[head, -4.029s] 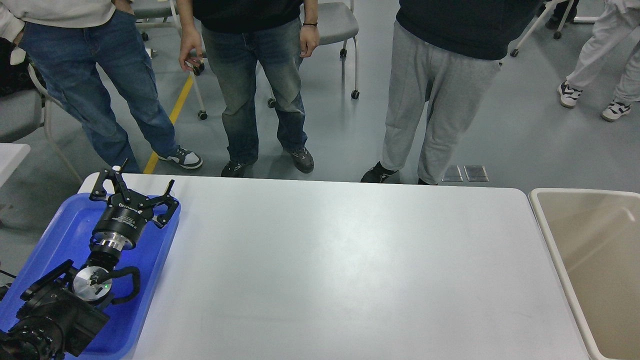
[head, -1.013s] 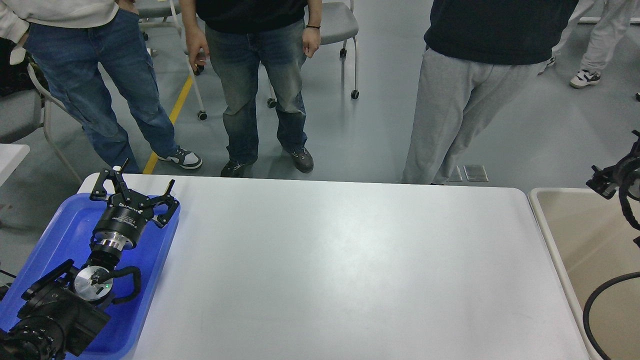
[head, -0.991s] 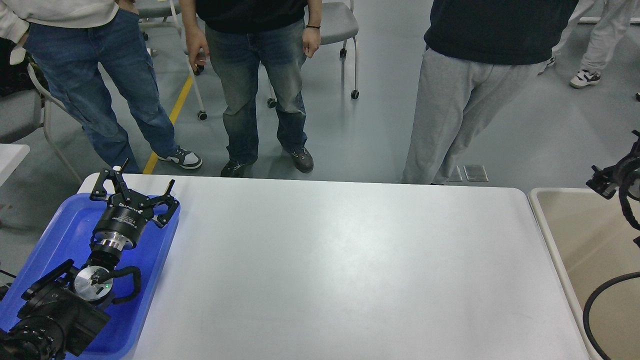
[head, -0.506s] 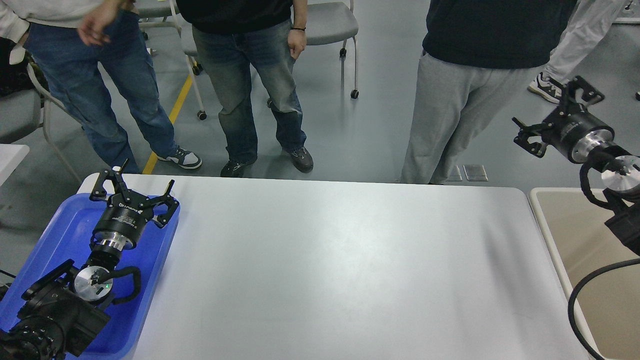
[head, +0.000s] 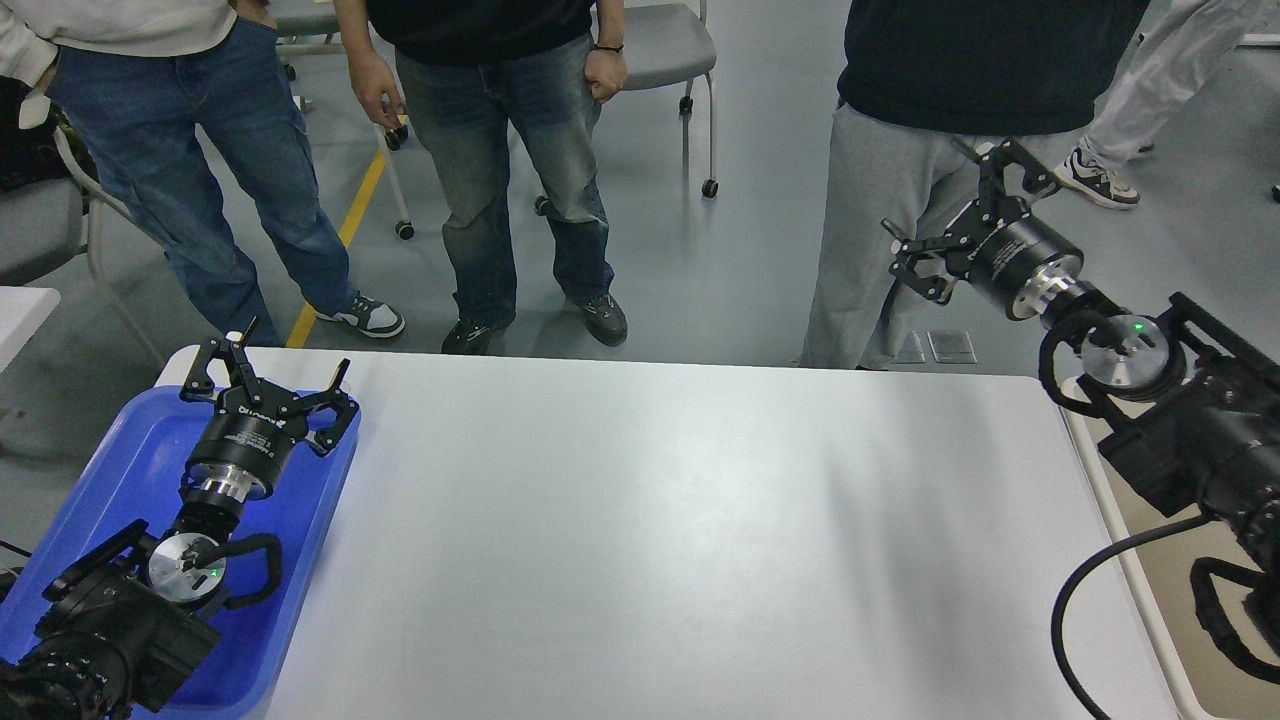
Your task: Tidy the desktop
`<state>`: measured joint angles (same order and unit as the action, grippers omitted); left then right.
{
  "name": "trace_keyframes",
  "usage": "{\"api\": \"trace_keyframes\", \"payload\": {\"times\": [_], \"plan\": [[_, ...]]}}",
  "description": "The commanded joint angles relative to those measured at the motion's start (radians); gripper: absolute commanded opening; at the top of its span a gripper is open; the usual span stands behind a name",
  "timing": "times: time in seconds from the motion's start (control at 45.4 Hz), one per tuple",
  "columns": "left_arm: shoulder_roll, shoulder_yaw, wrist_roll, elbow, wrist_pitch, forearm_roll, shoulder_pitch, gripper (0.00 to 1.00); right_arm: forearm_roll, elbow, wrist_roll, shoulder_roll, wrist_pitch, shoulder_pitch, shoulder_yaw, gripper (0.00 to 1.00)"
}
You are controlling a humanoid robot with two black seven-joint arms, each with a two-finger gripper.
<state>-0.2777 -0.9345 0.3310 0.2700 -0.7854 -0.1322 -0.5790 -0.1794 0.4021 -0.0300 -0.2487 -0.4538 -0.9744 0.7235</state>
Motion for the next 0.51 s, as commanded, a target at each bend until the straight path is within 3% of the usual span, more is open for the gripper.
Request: {"api": "trace_keyframes", "payload": {"times": [0.0,0.484], "plan": [[0.000,0.000,0.000,0.000,0.000,0.000,0.001,1.00,0.000,0.015,0.004,0.097,-0.022,0.051,0.024,1.00],[0.000,0.000,0.000,0.000,0.000,0.000,-0.001,1.00,0.001,0.012,0.007,0.193,-0.072,0.175,0.022,1.00]]}}
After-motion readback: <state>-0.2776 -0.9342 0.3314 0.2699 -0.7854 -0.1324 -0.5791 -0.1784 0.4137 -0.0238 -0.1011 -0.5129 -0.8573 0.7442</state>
